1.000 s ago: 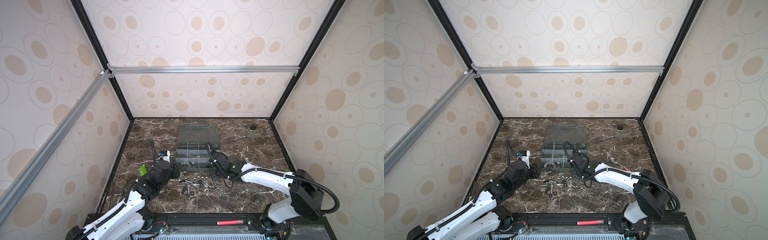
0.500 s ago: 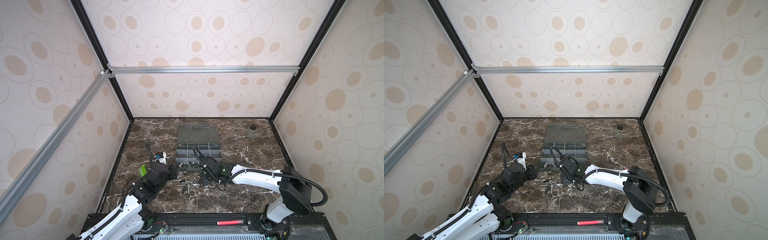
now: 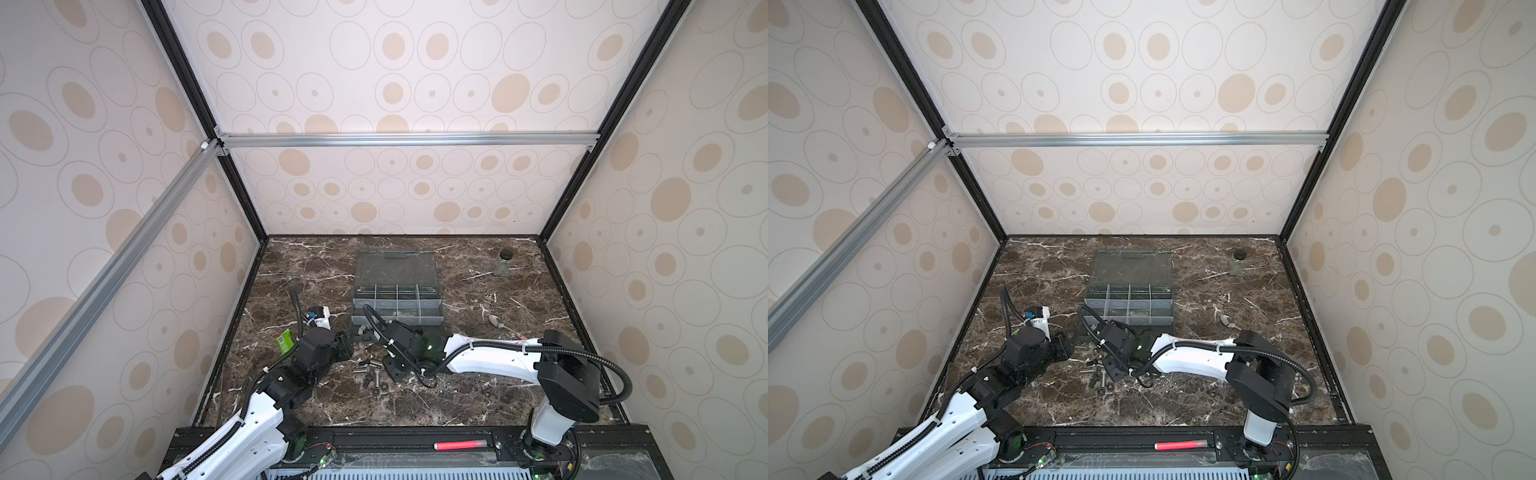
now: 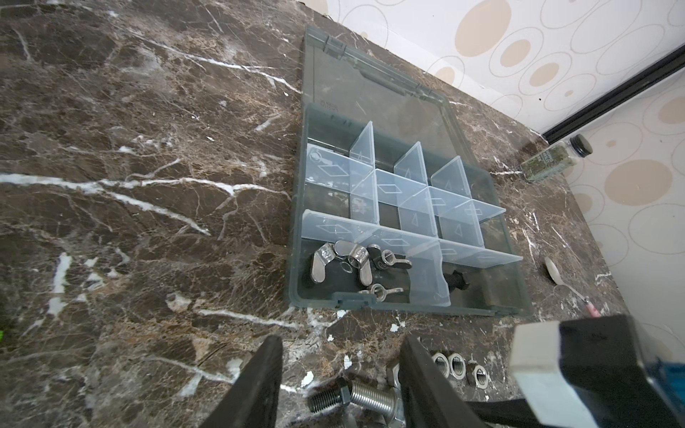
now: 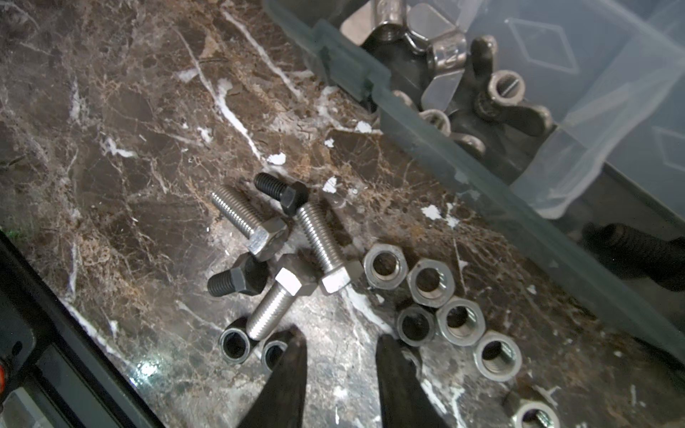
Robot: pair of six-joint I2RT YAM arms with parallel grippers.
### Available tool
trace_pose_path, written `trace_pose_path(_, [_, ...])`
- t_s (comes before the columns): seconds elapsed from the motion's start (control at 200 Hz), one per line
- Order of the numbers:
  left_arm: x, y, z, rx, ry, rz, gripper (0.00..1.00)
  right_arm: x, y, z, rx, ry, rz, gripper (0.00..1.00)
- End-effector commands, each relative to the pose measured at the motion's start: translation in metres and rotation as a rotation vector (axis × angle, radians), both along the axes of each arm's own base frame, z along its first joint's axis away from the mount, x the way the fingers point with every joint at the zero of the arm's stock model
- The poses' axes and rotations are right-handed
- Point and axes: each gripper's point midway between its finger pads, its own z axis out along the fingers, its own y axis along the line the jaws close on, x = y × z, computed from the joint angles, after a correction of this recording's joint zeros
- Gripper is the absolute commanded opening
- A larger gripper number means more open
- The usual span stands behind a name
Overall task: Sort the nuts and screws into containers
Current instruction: 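Move the right gripper over the bolt pile above a black bolt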
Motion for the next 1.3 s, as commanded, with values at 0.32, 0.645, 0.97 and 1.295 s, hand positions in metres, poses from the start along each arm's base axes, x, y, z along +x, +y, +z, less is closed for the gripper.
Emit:
trace_pose_path(0.32, [0.002,0.008,-0.001,-0.004,0.002,0.038,0.53,-0.013,0.029,0.0,0.013,0.01,0.106,0.36])
trace_pose_path(0.645, [0.001,0.009,-0.002,-0.01,0.003,0.043,0.53,-0.023,0.039,-0.003,0.012,0.018,0.147,0.36])
trace_pose_path(0.97, [0.0,0.011,-0.003,-0.014,0.005,0.05,0.53,-0.03,0.045,-0.011,-0.01,0.023,0.179,0.38])
trace_pose_path(1.295, [-0.001,0.014,-0.004,-0.018,0.008,0.058,0.53,-0.033,0.053,-0.016,-0.033,0.019,0.212,0.44])
